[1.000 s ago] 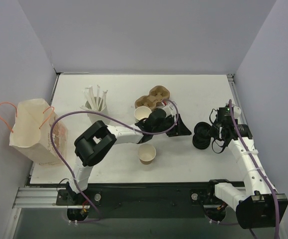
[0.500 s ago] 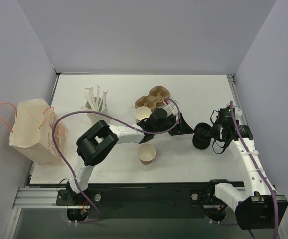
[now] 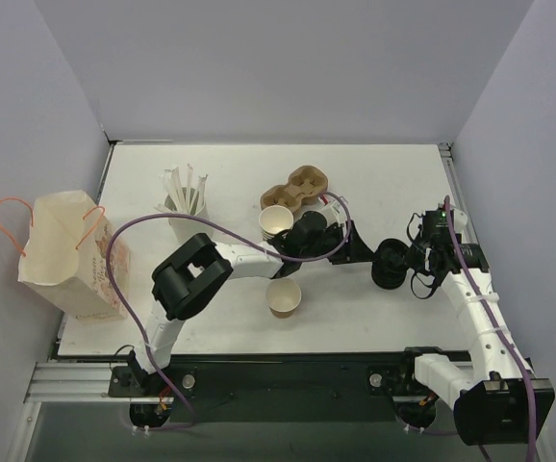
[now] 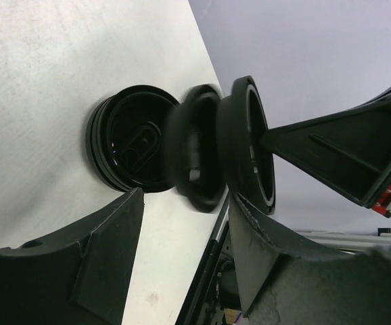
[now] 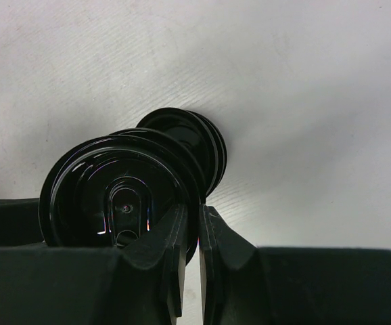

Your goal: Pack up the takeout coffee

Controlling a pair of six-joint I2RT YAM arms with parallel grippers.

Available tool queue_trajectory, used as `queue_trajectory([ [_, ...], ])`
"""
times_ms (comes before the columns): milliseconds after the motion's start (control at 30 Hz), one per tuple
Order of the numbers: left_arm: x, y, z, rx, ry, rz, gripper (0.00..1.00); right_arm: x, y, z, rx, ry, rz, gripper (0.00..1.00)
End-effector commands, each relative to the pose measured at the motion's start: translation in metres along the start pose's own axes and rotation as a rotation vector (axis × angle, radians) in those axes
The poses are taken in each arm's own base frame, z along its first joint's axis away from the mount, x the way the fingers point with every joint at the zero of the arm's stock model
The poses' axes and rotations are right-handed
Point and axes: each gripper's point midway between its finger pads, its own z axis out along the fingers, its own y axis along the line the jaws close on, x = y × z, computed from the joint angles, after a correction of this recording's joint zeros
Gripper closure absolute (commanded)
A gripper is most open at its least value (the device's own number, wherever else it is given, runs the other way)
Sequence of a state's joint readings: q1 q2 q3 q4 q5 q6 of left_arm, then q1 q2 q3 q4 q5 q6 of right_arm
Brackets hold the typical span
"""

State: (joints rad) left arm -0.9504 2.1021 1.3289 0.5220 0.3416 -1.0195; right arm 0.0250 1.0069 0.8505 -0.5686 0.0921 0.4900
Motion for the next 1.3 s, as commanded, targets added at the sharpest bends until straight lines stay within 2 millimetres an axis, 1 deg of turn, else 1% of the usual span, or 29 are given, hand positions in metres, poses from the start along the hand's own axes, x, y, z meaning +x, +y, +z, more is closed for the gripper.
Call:
queue_trajectory([
  [0,-0.009,-0.015,0.009,0.031,-0.035,0.049,0.37,0.006,-0.005,-0.003,0.004,0.016,0.004,0.89],
  [233,-0.005,-0.014,0.012,0.039,-0.025,0.039,0.37,0.004,-0.006,-0.003,0.005,0.014,0.004,0.90],
  [300,-0.007,-0.018,0.010,0.045,-0.029,0.051,0.37,0.004,-0.006,-0.004,0.001,0.014,-0.005,0.90],
  [333,-0.007,-0.018,0.009,0.036,-0.030,0.054,0.37,0.002,-0.005,-0.004,-0.001,0.010,-0.007,0.90],
  [367,-0.011,-0.023,0.006,0.039,-0.038,0.073,0.37,0.000,-0.005,-0.006,-0.004,0.005,-0.009,0.90],
  [467,-0.017,-0.022,0.002,0.005,-0.048,0.101,0.37,-0.002,-0.005,-0.007,-0.005,-0.001,-0.017,0.90],
  [500,-0.016,-0.020,0.001,-0.006,-0.047,0.107,0.37,-0.001,-0.005,-0.006,-0.007,0.003,-0.022,0.90],
  [533,-0.016,-0.016,0.000,-0.024,-0.046,0.109,0.37,-0.001,-0.003,-0.007,-0.019,0.002,-0.029,0.90],
  [567,-0.018,-0.017,-0.003,-0.032,-0.054,0.122,0.37,0.001,0.000,-0.007,-0.037,0.011,-0.033,0.90],
  [633,-0.015,-0.009,-0.009,-0.064,-0.050,0.129,0.37,-0.001,0.005,-0.009,-0.071,0.008,-0.060,0.90],
  [667,-0.021,-0.014,-0.015,-0.064,-0.064,0.145,0.37,-0.001,0.005,-0.009,-0.075,0.008,-0.069,0.90],
  [700,-0.024,-0.013,-0.019,-0.076,-0.076,0.151,0.37,-0.001,0.011,-0.012,-0.108,0.014,-0.074,0.90],
  [733,-0.023,-0.007,-0.025,-0.097,-0.074,0.153,0.37,-0.001,0.012,-0.013,-0.117,0.012,-0.081,0.90],
  [767,-0.029,-0.016,-0.032,-0.090,-0.092,0.182,0.37,-0.002,0.014,-0.014,-0.130,0.010,-0.082,0.90],
  [800,-0.035,-0.017,-0.038,-0.103,-0.108,0.198,0.37,-0.001,0.019,-0.018,-0.162,0.013,-0.081,0.90],
  [833,-0.039,-0.023,-0.048,-0.116,-0.112,0.215,0.37,0.000,0.023,-0.020,-0.187,0.017,-0.079,0.90],
  [867,-0.042,-0.026,-0.053,-0.124,-0.115,0.263,0.37,-0.001,0.029,-0.024,-0.224,0.008,-0.066,0.90],
  [900,-0.046,-0.029,-0.059,-0.135,-0.117,0.289,0.36,0.003,0.040,-0.030,-0.296,0.024,-0.062,0.90],
  [933,-0.050,-0.034,-0.071,-0.166,-0.124,0.309,0.36,0.005,0.045,-0.033,-0.328,0.029,-0.052,0.90],
  [967,-0.053,-0.034,-0.079,-0.183,-0.125,0.344,0.36,0.003,0.053,-0.040,-0.377,0.016,-0.030,0.90],
  [1000,-0.054,-0.037,-0.086,-0.186,-0.126,0.356,0.36,0.003,0.059,-0.045,-0.417,0.013,-0.014,0.90],
  [1033,-0.053,-0.041,-0.093,-0.174,-0.114,0.366,0.36,0.005,0.070,-0.054,-0.489,0.028,-0.003,0.89],
  [1067,-0.057,-0.052,-0.109,-0.152,-0.129,0.393,0.36,-0.001,0.079,-0.062,-0.543,0.002,0.011,0.89],
  [1100,-0.054,-0.056,-0.116,-0.135,-0.120,0.410,0.36,-0.003,0.086,-0.070,-0.581,0.011,0.054,0.89],
  [1133,-0.054,-0.066,-0.123,-0.099,-0.126,0.436,0.36,-0.004,0.093,-0.077,-0.622,0.019,0.072,0.89],
  [1167,-0.053,-0.089,-0.138,-0.031,-0.133,0.486,0.36,-0.008,0.105,-0.090,-0.702,0.020,0.089,0.89],
  [1200,-0.042,-0.084,-0.144,-0.012,-0.116,0.500,0.36,-0.010,0.111,-0.098,-0.740,0.038,0.141,0.90],
  [1233,-0.043,-0.102,-0.149,0.060,-0.149,0.539,0.34,-0.012,0.116,-0.105,-0.775,0.045,0.174,0.90],
  [1267,-0.038,-0.116,-0.160,0.119,-0.157,0.578,0.33,-0.017,0.124,-0.117,-0.842,0.032,0.186,0.89],
])
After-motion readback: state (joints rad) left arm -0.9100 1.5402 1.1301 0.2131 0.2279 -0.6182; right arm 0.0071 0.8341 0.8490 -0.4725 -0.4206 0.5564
